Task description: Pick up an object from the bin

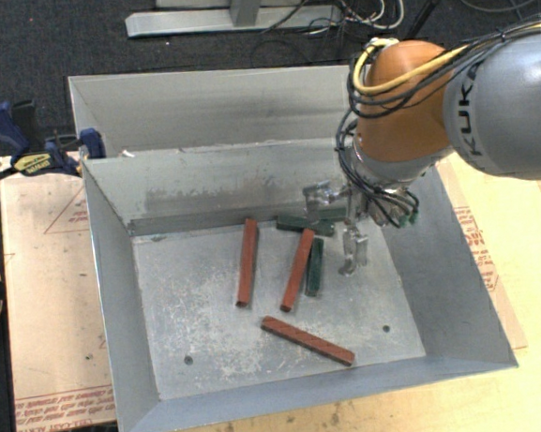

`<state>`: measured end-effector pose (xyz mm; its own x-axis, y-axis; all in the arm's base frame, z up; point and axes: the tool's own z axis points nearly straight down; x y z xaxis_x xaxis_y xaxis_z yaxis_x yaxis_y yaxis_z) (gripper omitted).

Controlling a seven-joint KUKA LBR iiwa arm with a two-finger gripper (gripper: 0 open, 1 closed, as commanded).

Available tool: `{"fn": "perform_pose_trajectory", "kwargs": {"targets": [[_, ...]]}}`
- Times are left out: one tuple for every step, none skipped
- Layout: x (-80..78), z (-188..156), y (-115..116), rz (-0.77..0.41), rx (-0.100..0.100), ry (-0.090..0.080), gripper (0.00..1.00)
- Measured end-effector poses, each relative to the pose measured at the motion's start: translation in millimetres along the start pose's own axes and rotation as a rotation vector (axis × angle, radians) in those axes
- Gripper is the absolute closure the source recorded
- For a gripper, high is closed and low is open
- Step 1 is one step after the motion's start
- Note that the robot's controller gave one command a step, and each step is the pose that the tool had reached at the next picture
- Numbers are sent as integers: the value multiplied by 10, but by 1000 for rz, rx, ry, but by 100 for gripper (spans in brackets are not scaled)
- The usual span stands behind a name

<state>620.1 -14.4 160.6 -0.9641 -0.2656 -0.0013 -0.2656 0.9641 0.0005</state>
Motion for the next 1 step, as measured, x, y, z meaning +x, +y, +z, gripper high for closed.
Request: {"fn": "perform_pose_trajectory", "kwargs": {"targets": [[-1, 500, 146, -236, 2, -6, 0]]}}
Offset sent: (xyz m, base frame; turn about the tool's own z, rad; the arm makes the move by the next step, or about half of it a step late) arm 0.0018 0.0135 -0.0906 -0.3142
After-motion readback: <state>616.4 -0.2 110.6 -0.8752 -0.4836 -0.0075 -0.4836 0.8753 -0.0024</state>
